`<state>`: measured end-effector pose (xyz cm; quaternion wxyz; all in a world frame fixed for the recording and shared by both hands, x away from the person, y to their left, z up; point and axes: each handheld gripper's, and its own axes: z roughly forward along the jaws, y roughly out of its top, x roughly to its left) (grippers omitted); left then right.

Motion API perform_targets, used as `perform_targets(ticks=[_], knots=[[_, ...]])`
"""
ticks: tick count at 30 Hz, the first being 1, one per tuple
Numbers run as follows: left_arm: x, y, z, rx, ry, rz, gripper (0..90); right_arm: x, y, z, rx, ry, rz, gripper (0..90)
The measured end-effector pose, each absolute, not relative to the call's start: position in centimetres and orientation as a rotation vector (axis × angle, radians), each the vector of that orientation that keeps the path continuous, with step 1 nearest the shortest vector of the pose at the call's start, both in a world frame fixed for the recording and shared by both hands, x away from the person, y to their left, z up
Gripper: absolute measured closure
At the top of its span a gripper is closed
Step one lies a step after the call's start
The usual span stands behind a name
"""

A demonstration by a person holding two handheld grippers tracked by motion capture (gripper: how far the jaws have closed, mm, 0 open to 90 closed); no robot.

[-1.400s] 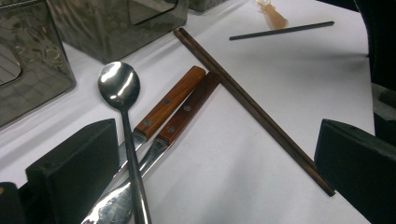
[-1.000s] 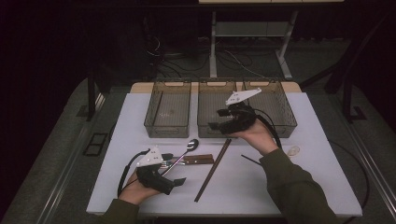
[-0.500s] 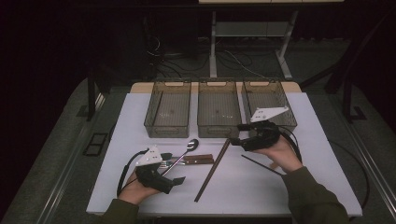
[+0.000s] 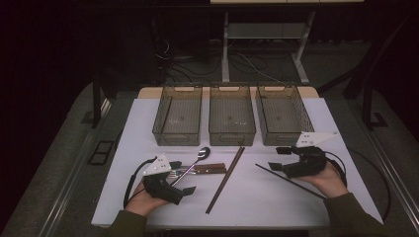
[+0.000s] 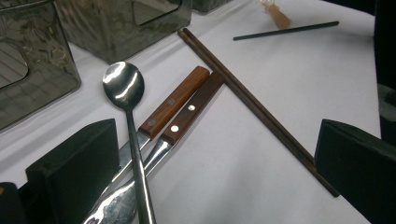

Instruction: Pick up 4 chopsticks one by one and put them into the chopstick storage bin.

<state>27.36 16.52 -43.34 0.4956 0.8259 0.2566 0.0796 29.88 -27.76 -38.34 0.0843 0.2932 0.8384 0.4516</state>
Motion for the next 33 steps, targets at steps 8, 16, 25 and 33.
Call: perform_targets(ticks=[8,16,25,33], knots=[[27.3,16.4,-43.4,2.015,0.615,0.193,0.0,27.7,-30.9,-39.1,0.912,2.495,1.312,34.1],[27.3,16.5,-43.3,2.004,0.616,0.200,0.0,26.3,-33.3,-40.4,0.994,2.500,1.272,43.0],[27.4,16.5,-43.4,2.009,0.627,0.196,0.0,25.9,-35.1,-42.5,1.032,2.551,1.182,58.4],[27.3,16.5,-43.3,2.006,0.627,0.197,0.0,26.1,-35.7,-43.7,1.018,2.612,1.072,68.6]])
